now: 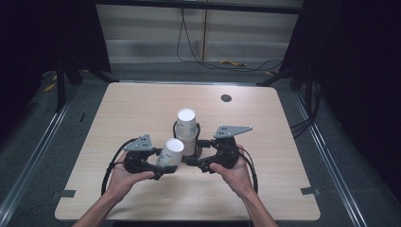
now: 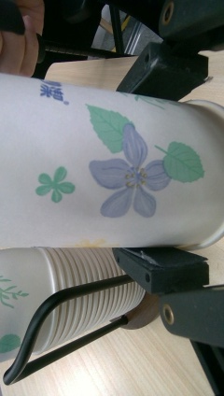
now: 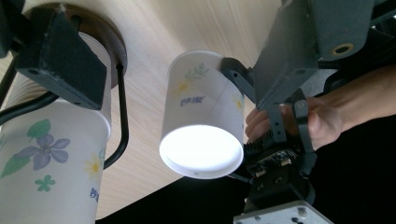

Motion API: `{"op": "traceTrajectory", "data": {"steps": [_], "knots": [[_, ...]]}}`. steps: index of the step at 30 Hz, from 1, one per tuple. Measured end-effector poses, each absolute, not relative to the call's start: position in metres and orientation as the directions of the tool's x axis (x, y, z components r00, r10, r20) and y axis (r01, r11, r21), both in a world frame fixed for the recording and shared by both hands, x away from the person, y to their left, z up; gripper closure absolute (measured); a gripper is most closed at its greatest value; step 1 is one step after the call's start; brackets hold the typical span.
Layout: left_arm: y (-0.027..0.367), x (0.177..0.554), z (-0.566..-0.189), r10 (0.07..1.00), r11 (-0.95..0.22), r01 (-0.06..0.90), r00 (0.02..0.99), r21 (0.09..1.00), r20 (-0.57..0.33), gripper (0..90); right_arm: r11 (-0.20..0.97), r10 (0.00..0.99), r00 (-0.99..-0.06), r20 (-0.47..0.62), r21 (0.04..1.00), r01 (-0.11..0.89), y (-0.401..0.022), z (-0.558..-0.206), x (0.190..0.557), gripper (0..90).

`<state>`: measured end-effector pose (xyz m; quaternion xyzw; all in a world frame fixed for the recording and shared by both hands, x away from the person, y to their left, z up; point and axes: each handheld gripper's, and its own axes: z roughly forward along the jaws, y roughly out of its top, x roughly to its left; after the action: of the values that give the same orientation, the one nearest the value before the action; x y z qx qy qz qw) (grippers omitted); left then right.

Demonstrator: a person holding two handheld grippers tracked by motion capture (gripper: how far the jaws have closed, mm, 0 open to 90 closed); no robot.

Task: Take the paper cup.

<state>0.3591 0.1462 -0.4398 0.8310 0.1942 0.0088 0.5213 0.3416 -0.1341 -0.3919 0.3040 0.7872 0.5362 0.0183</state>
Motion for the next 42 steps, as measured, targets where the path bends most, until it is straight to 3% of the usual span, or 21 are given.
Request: {"op": "traceTrajectory", "data": {"steps": [18, 21, 34, 42], "knots": [[0.138, 0.358, -0.441, 0.303, -0.535, 0.281, 0.944, 0.796, -0.13, 28.4, 0.346, 0.472, -0.837, 0.276, 0.815, 0.464, -0.133, -0.396, 0.343, 15.4], [0.139, 0.36, -0.441, 0.296, -0.543, 0.276, 0.947, 0.793, -0.128, 28.5, 0.375, 0.451, -0.848, 0.278, 0.803, 0.463, -0.132, -0.398, 0.343, 20.4], [0.14, 0.359, -0.443, 0.286, -0.59, 0.274, 0.951, 0.76, -0.121, 29.8, 0.446, 0.454, -0.857, 0.245, 0.77, 0.456, -0.127, -0.404, 0.345, 18.0], [0.14, 0.358, -0.443, 0.267, -0.63, 0.246, 0.959, 0.737, -0.092, 29.6, 0.498, 0.448, -0.867, 0.221, 0.743, 0.447, -0.123, -0.409, 0.345, 23.2]]}}
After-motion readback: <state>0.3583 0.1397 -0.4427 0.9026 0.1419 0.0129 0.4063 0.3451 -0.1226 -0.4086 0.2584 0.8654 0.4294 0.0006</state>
